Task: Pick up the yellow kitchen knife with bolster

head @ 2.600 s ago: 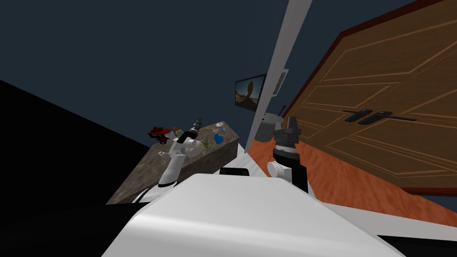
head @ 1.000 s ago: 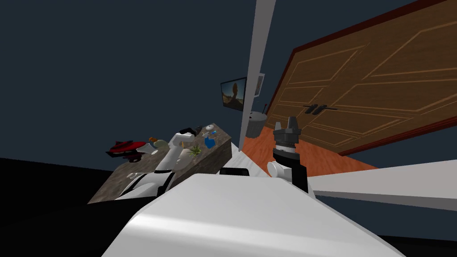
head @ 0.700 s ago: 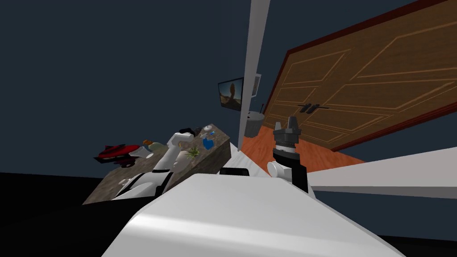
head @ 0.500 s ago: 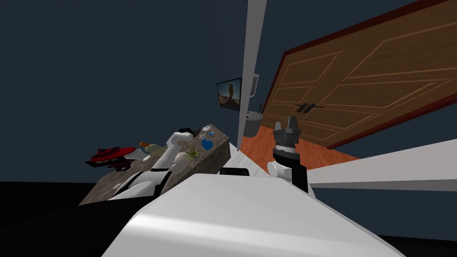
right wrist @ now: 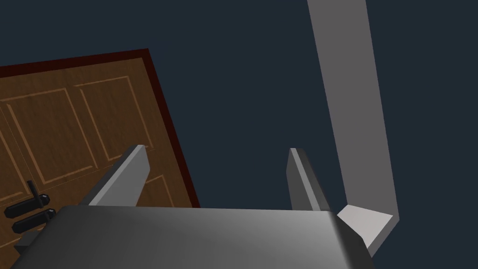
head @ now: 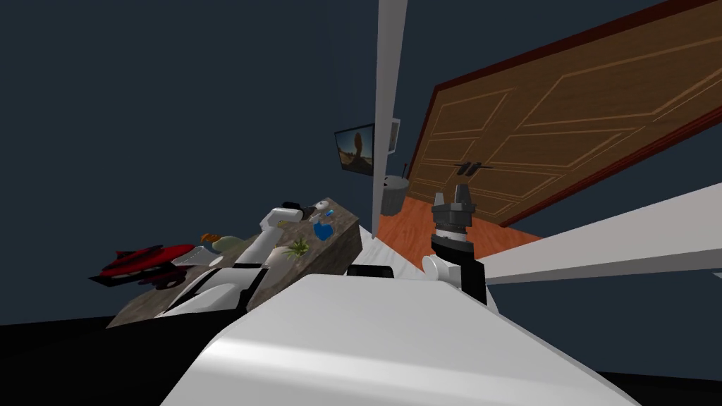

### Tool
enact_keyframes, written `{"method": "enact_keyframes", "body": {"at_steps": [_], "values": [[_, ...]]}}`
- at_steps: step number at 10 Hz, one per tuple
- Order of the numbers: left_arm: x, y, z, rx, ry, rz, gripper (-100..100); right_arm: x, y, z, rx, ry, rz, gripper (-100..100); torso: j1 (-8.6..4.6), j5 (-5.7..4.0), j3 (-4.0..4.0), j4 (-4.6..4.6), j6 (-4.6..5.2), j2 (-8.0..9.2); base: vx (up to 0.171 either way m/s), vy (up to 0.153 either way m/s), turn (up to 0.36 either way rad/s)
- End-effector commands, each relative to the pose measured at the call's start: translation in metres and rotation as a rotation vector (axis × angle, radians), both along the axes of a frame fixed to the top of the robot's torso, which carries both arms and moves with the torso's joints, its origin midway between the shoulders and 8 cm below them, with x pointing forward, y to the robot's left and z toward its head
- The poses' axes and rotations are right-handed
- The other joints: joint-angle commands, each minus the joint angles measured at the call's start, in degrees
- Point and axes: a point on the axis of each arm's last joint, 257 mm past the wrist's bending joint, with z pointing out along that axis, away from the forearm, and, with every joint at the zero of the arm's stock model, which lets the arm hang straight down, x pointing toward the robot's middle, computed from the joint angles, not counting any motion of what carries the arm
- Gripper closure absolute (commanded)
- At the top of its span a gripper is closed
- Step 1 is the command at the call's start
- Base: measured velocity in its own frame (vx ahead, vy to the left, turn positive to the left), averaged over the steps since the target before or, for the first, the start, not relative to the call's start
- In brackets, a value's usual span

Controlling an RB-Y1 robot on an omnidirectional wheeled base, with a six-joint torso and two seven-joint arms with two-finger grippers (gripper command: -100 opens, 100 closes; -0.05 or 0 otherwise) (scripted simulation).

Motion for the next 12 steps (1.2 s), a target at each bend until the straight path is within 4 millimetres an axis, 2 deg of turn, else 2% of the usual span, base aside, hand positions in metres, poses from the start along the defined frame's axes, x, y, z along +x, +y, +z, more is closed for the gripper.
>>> {"method": "enact_keyframes", "body": {"at_steps": [1,2,3,4,9,12], "values": [[-0.016,0.016,-0.015,0.011,0.083,0.028,-100,0.000,0.000,0.000,0.000,0.000,0.000,0,0.00,0.00,0.00,0.00,0.00,0.00,0.007,0.009,-0.228],[-0.017,0.016,-0.016,0.011,0.091,0.030,-100,0.000,0.000,0.000,0.000,0.000,0.000,0,-0.01,-0.01,0.00,0.00,0.01,-0.01,0.006,0.011,-0.083],[-0.030,0.026,-0.028,0.016,0.147,0.049,-100,0.000,0.000,0.000,0.000,0.000,0.000,0,0.02,0.00,0.00,0.00,-0.05,0.00,0.007,0.005,-0.136],[-0.030,0.026,-0.028,0.016,0.147,0.049,-100,0.000,0.000,0.000,0.000,0.000,0.000,0,-0.01,0.00,0.00,0.00,-0.01,0.00,0.005,0.005,-0.067],[-0.095,0.058,-0.079,0.035,0.385,0.131,-100,0.000,0.000,0.000,0.000,0.000,0.000,0,-0.01,0.00,-0.01,0.00,-0.05,-0.02,0.013,0.004,-0.160],[-0.097,0.058,-0.077,0.035,0.389,0.133,-100,0.000,0.000,0.000,0.000,0.000,0.000,0,0.00,0.00,0.00,0.00,-0.05,0.00,0.007,0.006,-0.013]]}}
